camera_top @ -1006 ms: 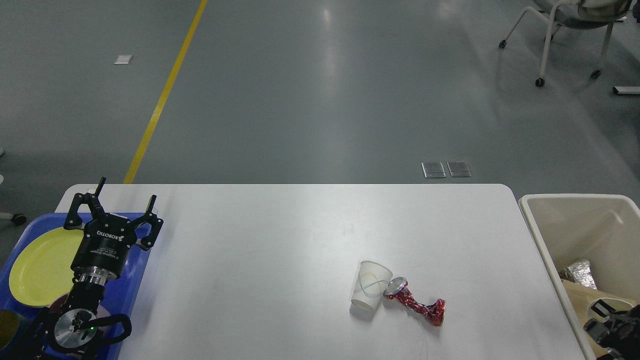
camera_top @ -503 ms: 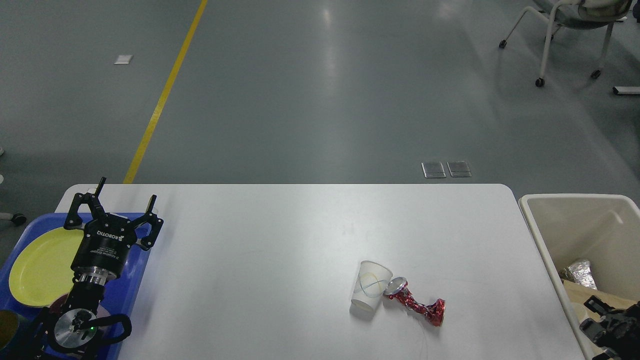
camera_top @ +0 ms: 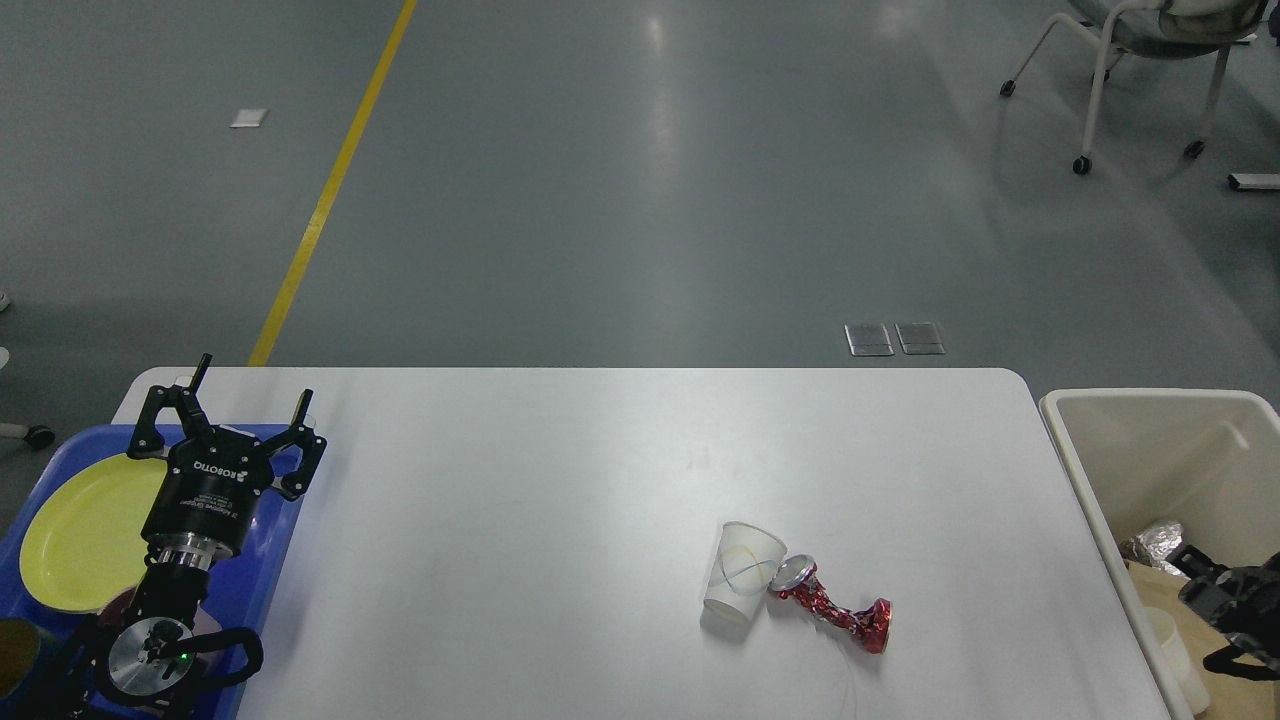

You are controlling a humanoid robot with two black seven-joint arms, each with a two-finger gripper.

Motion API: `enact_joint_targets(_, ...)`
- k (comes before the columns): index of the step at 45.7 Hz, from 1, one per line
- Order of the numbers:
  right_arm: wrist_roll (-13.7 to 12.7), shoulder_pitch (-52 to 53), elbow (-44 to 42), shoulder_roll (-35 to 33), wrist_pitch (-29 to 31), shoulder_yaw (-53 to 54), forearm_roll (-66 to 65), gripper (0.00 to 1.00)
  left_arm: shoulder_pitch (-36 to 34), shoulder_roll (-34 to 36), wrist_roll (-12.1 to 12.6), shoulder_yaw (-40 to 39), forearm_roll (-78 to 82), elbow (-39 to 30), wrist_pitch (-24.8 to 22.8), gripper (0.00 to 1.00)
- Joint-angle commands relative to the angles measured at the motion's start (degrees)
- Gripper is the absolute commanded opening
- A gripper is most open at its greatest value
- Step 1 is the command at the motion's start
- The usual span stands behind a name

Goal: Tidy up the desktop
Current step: 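Raise the right gripper out of the bin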

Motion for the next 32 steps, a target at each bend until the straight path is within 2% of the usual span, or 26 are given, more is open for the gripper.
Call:
enact_joint_targets(1,-0.08,7.75,6.30,-3.33,5.56,-4.31,-0.41,1.00,-0.02,0.00,-0.01,0.00,0.00,0.00,0.00,0.96)
enact_joint_targets(5,-0.25,15.48,11.83,-4.74,8.37,-10.02,-1.28,1.00,-0.02,0.00,-0.01,0.00,0.00,0.00,0.00,0.96)
enact_joint_targets(12,-0.25,33.75,28.00,-5.71,13.56,-20.21,-1.64,1.00,-0.02,0.00,0.08,0.00,0.00,0.00,0.00,0.96)
enact_joint_targets(23,-0.69,61.18,50.59,-1.32,21.11,-27.52,-1.64,1.00,-0.02,0.00,0.08,0.00,0.00,0.00,0.00,0.96)
enact_joint_targets(29,-1.13,71.82,56.14,5.53,29.19,-28.49,-1.46,1.00,-0.02,0.00,0.08,0.00,0.00,0.00,0.00,0.96)
enact_joint_targets(32,-1.13,77.98,57.90,9.75,37.72,-27.44,-1.11,1.00,-0.02,0.00,0.08,0.00,0.00,0.00,0.00,0.96)
